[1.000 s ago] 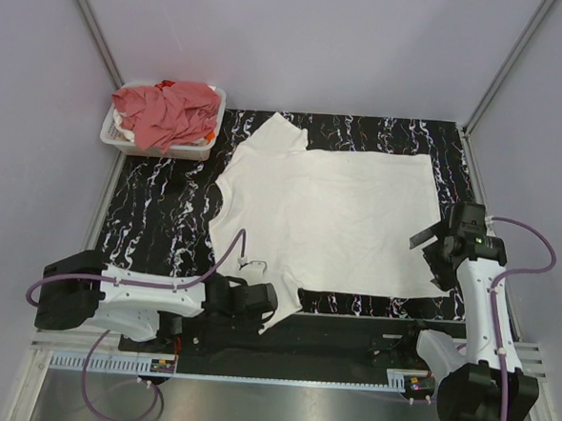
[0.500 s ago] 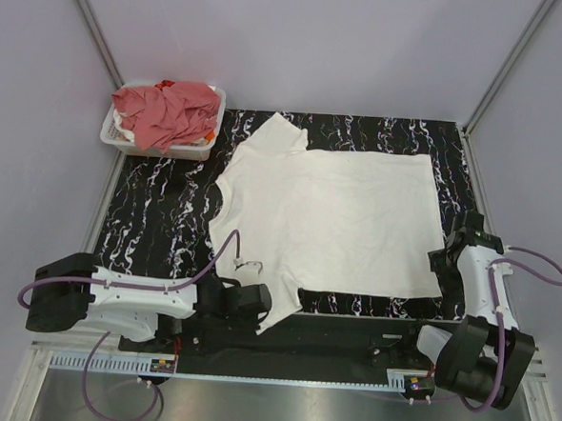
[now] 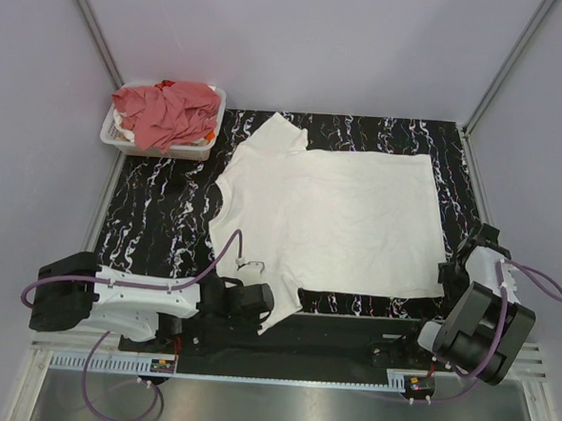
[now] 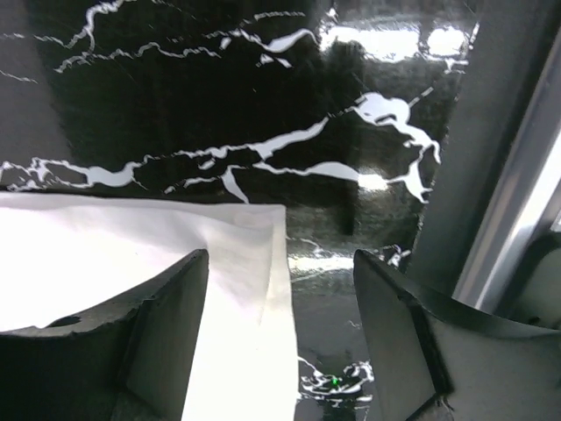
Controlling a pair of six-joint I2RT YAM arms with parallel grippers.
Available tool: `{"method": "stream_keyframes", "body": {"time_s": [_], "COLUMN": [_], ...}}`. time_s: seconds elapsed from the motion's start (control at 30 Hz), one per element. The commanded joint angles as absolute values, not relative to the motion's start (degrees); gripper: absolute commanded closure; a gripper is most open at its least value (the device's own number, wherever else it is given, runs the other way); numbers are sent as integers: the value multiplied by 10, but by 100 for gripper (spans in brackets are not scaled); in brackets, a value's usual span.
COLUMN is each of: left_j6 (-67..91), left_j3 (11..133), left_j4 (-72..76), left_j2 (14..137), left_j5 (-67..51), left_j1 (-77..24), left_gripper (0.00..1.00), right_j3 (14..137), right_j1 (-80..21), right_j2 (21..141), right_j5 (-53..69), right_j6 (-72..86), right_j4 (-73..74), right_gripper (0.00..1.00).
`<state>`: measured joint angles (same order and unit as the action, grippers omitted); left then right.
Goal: Fold and stack the t-shirts
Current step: Fold the tshirt
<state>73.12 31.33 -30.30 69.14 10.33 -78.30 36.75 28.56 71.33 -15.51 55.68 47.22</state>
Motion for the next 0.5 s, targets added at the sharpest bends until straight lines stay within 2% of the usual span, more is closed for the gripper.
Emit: {"method": "stream_keyframes", "body": {"time_s": [0.0, 0.27, 0.37, 0.47], "left_j6": [733, 731, 730, 731], "left_j3": [312, 313, 313, 309], "left_j4": [-308, -308, -308, -308], "left_j2": [693, 701, 702, 700], "left_j5": [102, 105, 105, 105], "left_j1": [-786, -786, -786, -785], "left_gripper": [100, 100, 100, 100], "right_j3": [381, 391, 389, 390], "right_j1": [292, 294, 294, 293], "right_j2": [723, 752, 755, 765], "right_j5": [-166, -171, -177, -182], "right_j6": [546, 521, 519, 514], "right_j4": [442, 418, 411, 403], "right_gripper": [27, 41, 51, 54]}}
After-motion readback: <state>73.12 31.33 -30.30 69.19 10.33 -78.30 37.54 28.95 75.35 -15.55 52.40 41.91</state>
